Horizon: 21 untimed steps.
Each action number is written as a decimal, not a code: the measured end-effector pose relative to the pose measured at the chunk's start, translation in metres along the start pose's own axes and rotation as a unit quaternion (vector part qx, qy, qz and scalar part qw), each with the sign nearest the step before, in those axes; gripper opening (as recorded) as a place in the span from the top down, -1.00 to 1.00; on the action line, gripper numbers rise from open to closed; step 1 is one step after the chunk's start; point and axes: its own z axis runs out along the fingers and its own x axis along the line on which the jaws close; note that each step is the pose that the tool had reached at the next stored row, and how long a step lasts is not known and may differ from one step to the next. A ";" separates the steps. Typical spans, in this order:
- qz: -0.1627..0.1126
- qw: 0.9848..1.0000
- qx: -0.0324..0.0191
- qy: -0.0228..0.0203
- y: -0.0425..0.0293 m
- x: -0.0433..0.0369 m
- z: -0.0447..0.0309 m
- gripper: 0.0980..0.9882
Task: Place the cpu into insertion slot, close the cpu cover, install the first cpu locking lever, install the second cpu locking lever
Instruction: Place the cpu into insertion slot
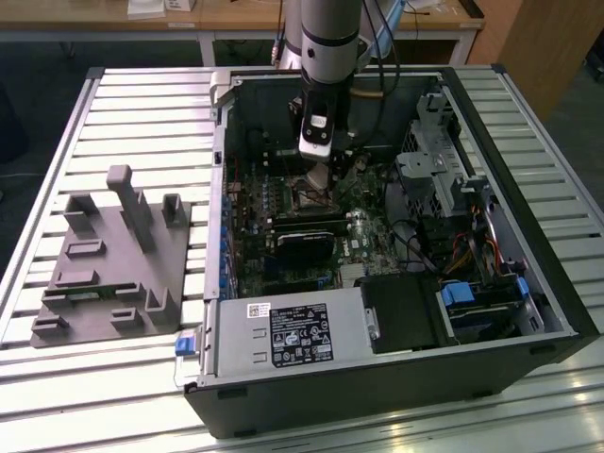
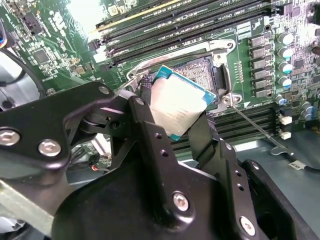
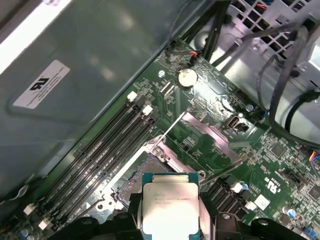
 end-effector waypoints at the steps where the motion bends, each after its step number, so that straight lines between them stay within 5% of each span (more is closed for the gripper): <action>1: 0.005 1.000 0.000 0.000 0.0000 0.0000 0.0000 0.01; 7: 0.043 0.999 0.000 -0.004 0.0000 0.0000 0.0005 0.01; 13: 0.088 0.996 -0.001 -0.007 -0.0001 0.0000 0.0010 0.01; 17: 0.120 0.993 -0.001 -0.010 -0.0001 0.0000 0.0014 0.01; 21: 0.157 0.988 -0.001 -0.013 -0.0001 0.0000 0.0020 0.01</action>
